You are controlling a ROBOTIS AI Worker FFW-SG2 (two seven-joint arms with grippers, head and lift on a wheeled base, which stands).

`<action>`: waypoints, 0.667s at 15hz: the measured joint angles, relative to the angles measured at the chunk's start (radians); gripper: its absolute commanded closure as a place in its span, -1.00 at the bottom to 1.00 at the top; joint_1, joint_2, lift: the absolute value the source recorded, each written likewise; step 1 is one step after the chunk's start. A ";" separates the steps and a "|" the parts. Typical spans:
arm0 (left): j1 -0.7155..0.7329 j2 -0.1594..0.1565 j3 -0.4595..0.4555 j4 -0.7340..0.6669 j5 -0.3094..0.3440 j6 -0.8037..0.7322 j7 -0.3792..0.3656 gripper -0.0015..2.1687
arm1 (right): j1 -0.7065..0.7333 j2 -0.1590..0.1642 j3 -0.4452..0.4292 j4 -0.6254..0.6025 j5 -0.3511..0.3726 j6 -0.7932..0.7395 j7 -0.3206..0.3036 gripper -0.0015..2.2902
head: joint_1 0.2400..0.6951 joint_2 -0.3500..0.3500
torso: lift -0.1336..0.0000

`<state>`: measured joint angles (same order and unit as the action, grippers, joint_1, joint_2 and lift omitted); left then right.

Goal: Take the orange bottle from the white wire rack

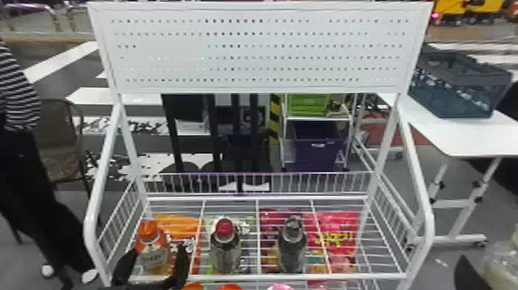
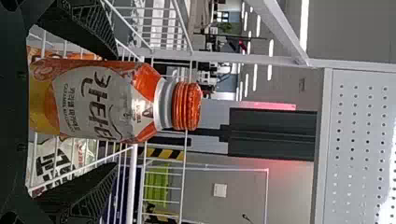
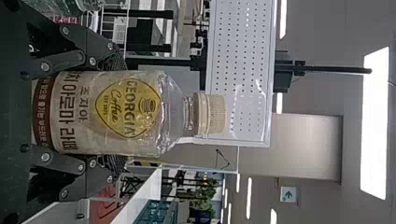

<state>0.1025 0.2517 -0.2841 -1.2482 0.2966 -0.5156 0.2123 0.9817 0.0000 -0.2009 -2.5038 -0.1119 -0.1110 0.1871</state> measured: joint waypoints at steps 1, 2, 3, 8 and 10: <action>-0.012 0.000 -0.003 0.009 0.000 0.006 0.004 -0.69 | 0.001 0.000 -0.002 0.000 -0.001 -0.001 0.000 -0.04 | 0.14 0.00 | 1.00; -0.020 0.000 -0.004 0.016 -0.001 0.007 0.013 -0.20 | 0.003 0.000 -0.007 -0.002 -0.008 -0.002 0.001 -0.04 | 0.14 0.00 | 1.00; -0.024 0.000 -0.004 0.021 -0.003 0.007 0.020 0.30 | 0.005 0.000 -0.011 -0.003 -0.015 -0.003 0.002 -0.04 | 0.14 0.00 | 1.00; -0.022 0.000 -0.007 0.003 -0.018 0.002 0.093 0.77 | 0.010 0.000 -0.021 -0.005 -0.024 -0.012 0.003 -0.04 | 0.14 0.00 | 1.00; 0.011 0.007 -0.008 -0.064 -0.039 0.011 0.114 0.77 | 0.008 0.000 -0.020 -0.007 -0.025 -0.011 0.003 -0.04 | 0.14 0.00 | 1.00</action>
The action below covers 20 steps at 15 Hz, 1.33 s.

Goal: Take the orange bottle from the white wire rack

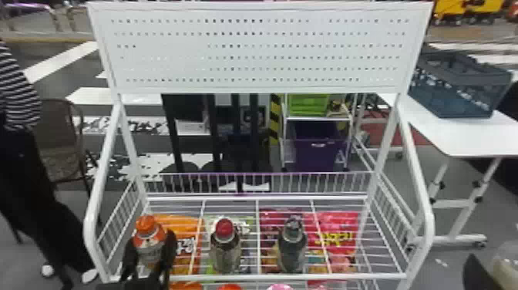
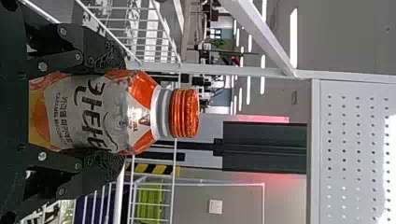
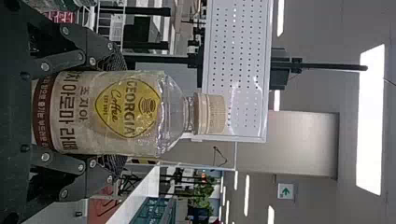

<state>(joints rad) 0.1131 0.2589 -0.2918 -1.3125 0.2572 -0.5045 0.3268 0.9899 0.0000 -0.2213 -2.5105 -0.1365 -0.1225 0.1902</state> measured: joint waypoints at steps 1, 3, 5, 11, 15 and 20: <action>0.029 0.008 0.002 -0.064 -0.008 0.032 0.010 0.77 | -0.003 0.000 0.002 0.000 0.000 0.002 0.000 -0.04 | 0.14 0.00 | 1.00; 0.096 0.029 0.012 -0.238 -0.019 0.171 0.049 0.77 | -0.009 0.000 0.008 -0.001 0.001 0.008 0.000 -0.04 | 0.14 0.00 | 1.00; 0.174 0.052 0.037 -0.438 -0.031 0.336 0.067 0.77 | -0.016 0.000 0.011 -0.001 0.002 0.018 0.000 -0.04 | 0.14 0.00 | 1.00; 0.412 0.080 0.197 -0.903 -0.031 0.589 0.047 0.77 | -0.031 0.000 0.016 0.002 0.006 0.042 0.000 -0.04 | 0.14 0.00 | 1.00; 0.526 0.079 0.254 -1.042 -0.043 0.600 0.035 0.77 | -0.038 0.000 0.018 0.003 0.008 0.054 0.000 -0.04 | 0.14 0.00 | 1.00; 0.558 0.075 0.268 -1.091 -0.048 0.601 0.026 0.77 | -0.039 0.000 0.020 0.008 0.008 0.054 0.000 -0.04 | 0.14 0.00 | 1.00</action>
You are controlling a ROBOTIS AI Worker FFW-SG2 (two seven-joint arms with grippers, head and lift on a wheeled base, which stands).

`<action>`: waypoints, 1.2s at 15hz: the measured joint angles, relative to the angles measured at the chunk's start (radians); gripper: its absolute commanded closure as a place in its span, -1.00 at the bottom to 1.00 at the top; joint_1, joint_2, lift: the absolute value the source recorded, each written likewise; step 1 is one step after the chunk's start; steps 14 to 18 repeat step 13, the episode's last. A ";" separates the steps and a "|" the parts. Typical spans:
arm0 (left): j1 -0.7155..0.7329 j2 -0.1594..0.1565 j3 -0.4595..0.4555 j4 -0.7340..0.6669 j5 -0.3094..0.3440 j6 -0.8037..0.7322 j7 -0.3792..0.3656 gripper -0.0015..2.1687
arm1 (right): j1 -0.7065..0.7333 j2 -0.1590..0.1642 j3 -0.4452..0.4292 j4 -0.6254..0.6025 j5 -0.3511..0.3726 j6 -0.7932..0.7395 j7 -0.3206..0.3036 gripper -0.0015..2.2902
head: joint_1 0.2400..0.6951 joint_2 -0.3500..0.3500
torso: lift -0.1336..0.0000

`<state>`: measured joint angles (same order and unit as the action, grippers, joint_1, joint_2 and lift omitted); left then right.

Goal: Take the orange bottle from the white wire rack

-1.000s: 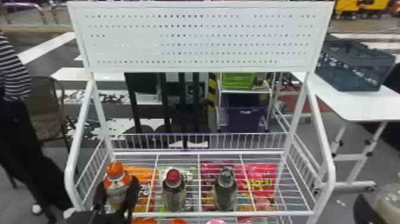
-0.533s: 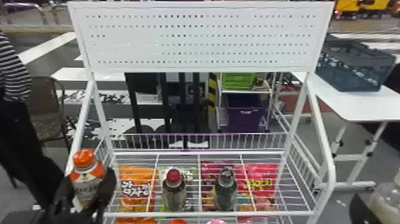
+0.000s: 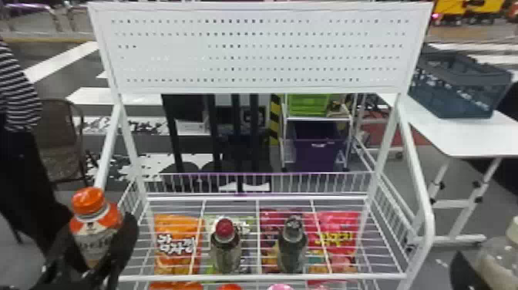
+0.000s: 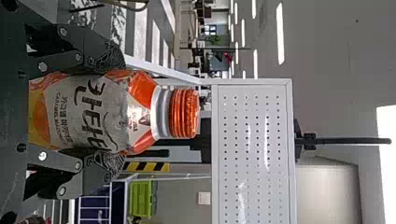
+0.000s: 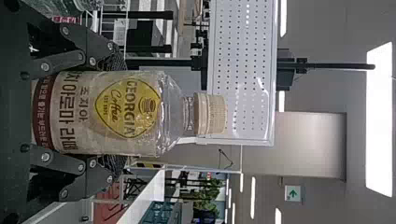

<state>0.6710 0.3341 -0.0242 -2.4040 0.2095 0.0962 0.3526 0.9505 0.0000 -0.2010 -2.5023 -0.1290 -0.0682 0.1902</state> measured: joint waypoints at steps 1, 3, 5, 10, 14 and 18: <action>-0.002 -0.001 0.000 0.000 -0.001 0.002 -0.001 0.77 | 0.000 0.000 0.000 0.000 -0.001 0.000 0.000 -0.04 | 0.14 0.00 | 1.00; -0.007 -0.001 -0.002 0.000 -0.002 0.011 -0.001 0.77 | 0.001 0.000 0.000 0.000 -0.002 0.000 0.000 -0.04 | 0.14 0.00 | 1.00; -0.012 0.000 -0.002 0.000 -0.002 0.020 -0.001 0.77 | -0.001 0.000 0.000 0.000 -0.002 0.000 0.000 -0.04 | 0.14 0.00 | 1.00; -0.016 0.000 -0.001 0.003 -0.002 0.037 -0.004 0.77 | -0.007 0.000 0.001 -0.002 -0.001 0.005 0.000 -0.04 | 0.14 0.00 | 1.00; -0.024 0.000 -0.005 0.004 -0.002 0.054 -0.004 0.77 | -0.008 0.000 0.000 -0.001 -0.003 0.009 0.000 -0.04 | 0.14 0.00 | 1.00; -0.024 0.000 -0.005 0.004 -0.002 0.054 -0.004 0.77 | -0.008 0.000 0.000 -0.001 -0.003 0.009 0.000 -0.04 | 0.14 0.00 | 1.00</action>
